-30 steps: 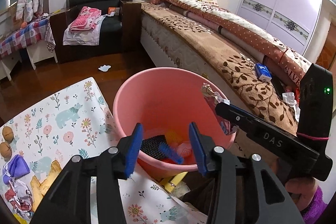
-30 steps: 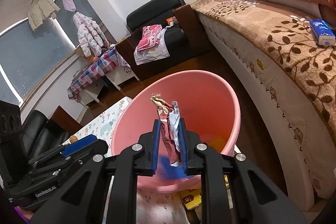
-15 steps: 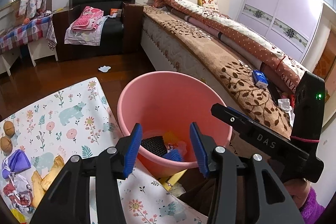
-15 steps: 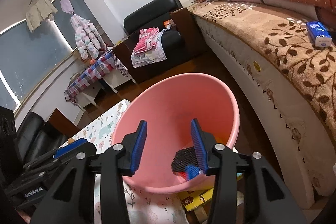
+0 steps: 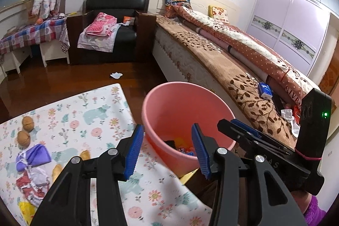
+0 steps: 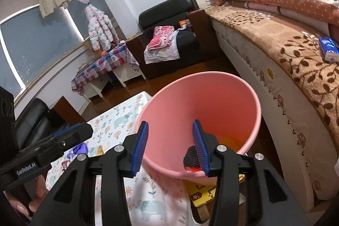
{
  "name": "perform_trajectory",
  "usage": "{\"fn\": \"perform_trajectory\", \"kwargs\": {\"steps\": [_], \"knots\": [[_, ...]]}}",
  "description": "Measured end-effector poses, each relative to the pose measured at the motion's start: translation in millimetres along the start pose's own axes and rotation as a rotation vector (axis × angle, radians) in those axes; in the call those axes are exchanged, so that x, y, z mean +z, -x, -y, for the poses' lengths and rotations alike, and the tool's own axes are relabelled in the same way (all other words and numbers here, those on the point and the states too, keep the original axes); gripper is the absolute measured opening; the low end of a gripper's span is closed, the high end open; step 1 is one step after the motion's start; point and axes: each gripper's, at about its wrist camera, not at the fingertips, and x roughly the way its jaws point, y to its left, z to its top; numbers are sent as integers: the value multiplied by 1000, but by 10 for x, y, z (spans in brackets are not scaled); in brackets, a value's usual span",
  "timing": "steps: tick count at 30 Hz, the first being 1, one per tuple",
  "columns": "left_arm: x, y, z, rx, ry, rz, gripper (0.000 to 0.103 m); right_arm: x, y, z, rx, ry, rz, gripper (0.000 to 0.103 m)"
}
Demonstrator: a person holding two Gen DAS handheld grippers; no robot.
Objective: Collect trash
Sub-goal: 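Move both open tools back over the trash on the table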
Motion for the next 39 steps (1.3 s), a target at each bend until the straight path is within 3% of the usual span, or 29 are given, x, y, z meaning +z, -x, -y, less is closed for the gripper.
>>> {"fn": "perform_trajectory", "kwargs": {"steps": [17, 25, 32, 39], "knots": [[-228, 988, -832, 175, 66, 90, 47, -164, 107, -580, 67, 105, -30, 44], [-432, 1587, -1493, 318, 191, 136, 46, -262, 116, -768, 95, 148, -53, 44], [-773, 1855, -1788, 409, 247, 106, 46, -369, 75, -932, 131, 184, -87, 44], [-1232, 1788, -1827, 402, 254, 2, 46, -547, -6, -1088, 174, 225, -150, 44]]}}
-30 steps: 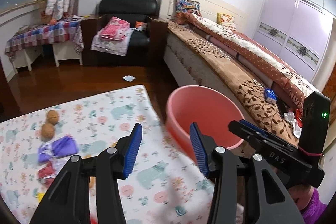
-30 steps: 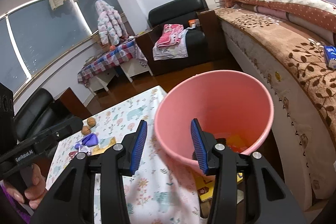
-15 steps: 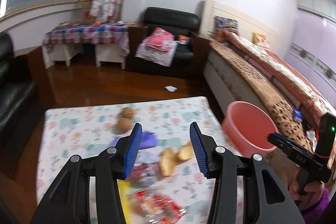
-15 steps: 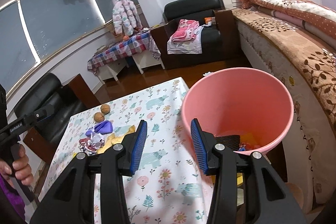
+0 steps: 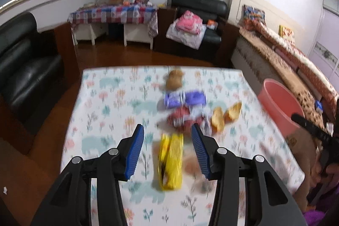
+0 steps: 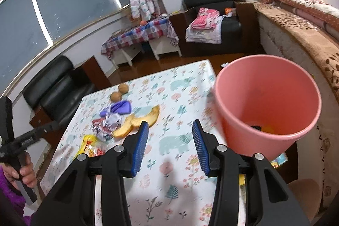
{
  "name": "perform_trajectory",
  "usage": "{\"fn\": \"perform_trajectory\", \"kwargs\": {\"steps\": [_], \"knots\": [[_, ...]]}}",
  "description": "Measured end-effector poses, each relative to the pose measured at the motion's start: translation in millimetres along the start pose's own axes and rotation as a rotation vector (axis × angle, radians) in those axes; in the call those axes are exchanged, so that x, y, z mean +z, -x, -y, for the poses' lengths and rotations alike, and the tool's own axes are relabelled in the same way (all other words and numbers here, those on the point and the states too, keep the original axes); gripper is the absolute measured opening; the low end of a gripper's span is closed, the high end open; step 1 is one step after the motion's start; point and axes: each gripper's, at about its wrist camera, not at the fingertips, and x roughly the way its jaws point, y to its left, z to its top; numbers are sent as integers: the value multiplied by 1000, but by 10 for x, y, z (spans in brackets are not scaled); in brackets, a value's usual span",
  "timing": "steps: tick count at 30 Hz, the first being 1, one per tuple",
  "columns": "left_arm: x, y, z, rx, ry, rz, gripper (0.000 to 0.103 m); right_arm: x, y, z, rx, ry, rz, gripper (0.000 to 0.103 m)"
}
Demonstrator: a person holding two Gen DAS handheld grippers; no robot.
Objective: Collect trash
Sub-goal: 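Move both open tools back over the trash on the table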
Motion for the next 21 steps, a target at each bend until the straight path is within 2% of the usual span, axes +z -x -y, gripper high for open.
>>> {"fn": "perform_trajectory", "kwargs": {"steps": [5, 7, 13, 20, 21], "knots": [[-274, -190, 37, -25, 0, -81, 46, -74, -125, -157, 85, 29, -63, 44], [-333, -254, 38, -29, 0, -102, 46, -125, -187, -261, 139, 48, -103, 44], [-433, -409, -21, -30, 20, -150, 46, -244, -329, -557, 224, 130, -195, 44], [-489, -522, -21, -55, 21, -185, 45, -332, -471, -752, 265, 179, -266, 44], [-497, -534, -15, -59, 18, -188, 41, -340, -487, -766, 269, 180, -274, 44]]}}
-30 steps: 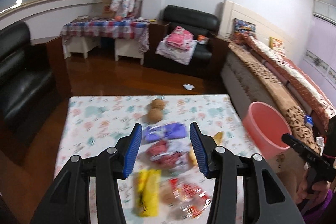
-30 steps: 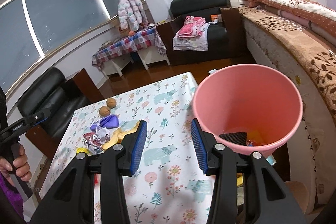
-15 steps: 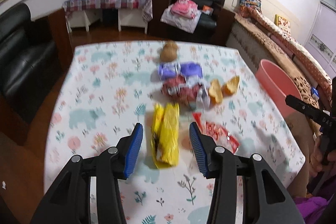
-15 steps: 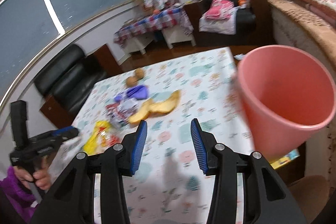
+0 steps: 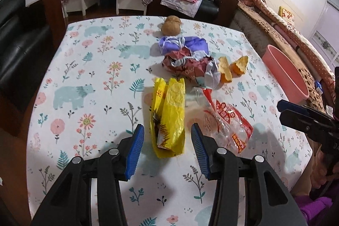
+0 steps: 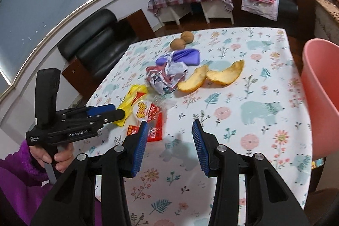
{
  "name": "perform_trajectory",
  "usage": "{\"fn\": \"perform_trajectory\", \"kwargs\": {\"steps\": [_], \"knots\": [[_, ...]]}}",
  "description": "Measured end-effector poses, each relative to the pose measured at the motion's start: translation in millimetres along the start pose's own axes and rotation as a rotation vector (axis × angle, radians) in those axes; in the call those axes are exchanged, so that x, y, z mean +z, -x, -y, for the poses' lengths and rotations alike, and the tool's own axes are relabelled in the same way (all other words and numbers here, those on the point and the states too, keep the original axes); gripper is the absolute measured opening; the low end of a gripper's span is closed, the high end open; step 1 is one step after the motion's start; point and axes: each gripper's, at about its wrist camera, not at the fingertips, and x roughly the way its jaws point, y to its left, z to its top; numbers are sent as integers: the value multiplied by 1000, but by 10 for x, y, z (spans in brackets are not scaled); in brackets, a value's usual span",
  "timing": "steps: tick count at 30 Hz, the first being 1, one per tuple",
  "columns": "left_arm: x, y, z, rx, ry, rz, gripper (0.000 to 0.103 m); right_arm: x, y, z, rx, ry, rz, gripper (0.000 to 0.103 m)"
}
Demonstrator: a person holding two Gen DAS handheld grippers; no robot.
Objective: Collect trash
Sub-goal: 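Grasp the yellow plastic bag with the left tool while the right tool grasps the clear snack bag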
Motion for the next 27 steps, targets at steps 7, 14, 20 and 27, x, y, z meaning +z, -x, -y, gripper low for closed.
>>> {"fn": "perform_trajectory", "kwargs": {"steps": [7, 14, 20, 27], "knots": [[-16, 3, -52, -34, 18, 11, 14, 7, -109, -14, 15, -10, -42, 44], [-11, 155, -231, -35, 68, 57, 10, 38, -285, -37, 23, -15, -91, 44], [-28, 220, -346, -40, 103, 80, 10, 59, -480, -118, 4, 18, -133, 45], [-44, 224, -375, -51, 109, 86, 10, 41, -631, -272, -23, 93, -163, 45]]}}
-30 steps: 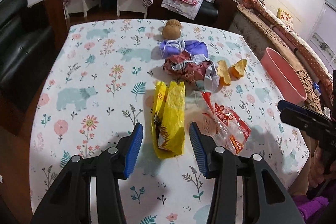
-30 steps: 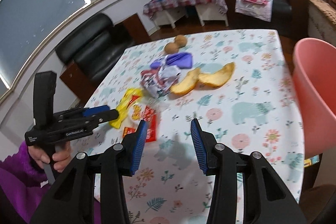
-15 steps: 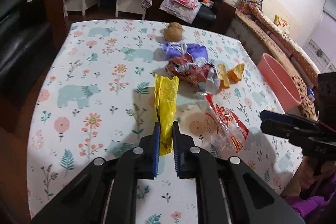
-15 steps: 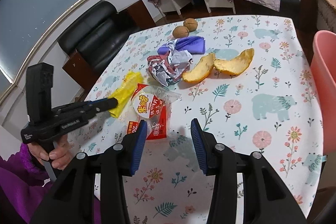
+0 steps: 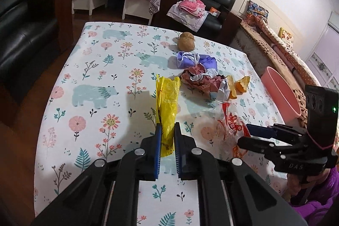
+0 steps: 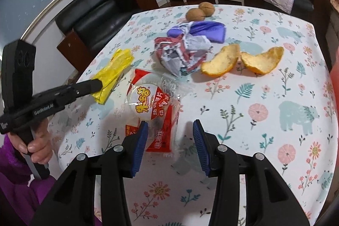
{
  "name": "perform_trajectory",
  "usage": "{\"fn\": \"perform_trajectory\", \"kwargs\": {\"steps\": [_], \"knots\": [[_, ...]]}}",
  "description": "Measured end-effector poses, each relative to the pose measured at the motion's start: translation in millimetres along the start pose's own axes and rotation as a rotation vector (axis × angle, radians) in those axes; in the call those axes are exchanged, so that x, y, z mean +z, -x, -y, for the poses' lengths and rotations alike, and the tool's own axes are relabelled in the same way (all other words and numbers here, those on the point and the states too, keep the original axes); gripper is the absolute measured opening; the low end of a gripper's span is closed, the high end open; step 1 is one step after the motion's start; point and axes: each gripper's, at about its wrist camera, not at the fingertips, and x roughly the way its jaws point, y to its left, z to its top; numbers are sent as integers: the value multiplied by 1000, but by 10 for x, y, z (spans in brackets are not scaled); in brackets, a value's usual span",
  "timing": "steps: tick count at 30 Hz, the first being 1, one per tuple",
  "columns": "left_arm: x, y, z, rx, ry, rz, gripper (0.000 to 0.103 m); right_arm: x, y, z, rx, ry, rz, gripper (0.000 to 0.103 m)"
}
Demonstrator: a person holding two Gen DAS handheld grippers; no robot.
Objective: Collect trash
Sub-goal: 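Grasp the yellow plastic bag with the left tool while the right tool grasps the clear snack bag, then carry the yellow bag and snack bag with both tools over the bucket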
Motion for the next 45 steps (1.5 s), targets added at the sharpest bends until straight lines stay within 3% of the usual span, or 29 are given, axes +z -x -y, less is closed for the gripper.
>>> {"fn": "perform_trajectory", "kwargs": {"steps": [7, 11, 18, 34, 45], "knots": [[10, 19, -30, -5, 9, 8, 10, -18, -1, -77, 18, 44, 0, 44], [17, 33, -25, -5, 8, 13, 10, -11, 9, -119, 23, 61, 7, 28], [47, 93, 27, -6, -1, 30, 10, -25, 124, -121, 44, 67, 46, 15], [246, 244, 391, -41, -78, 89, 10, 10, 585, 243, 39, -59, 204, 13], [508, 185, 1020, -125, -175, 130, 10, -71, 1170, 808, -81, -203, 373, 13]]}}
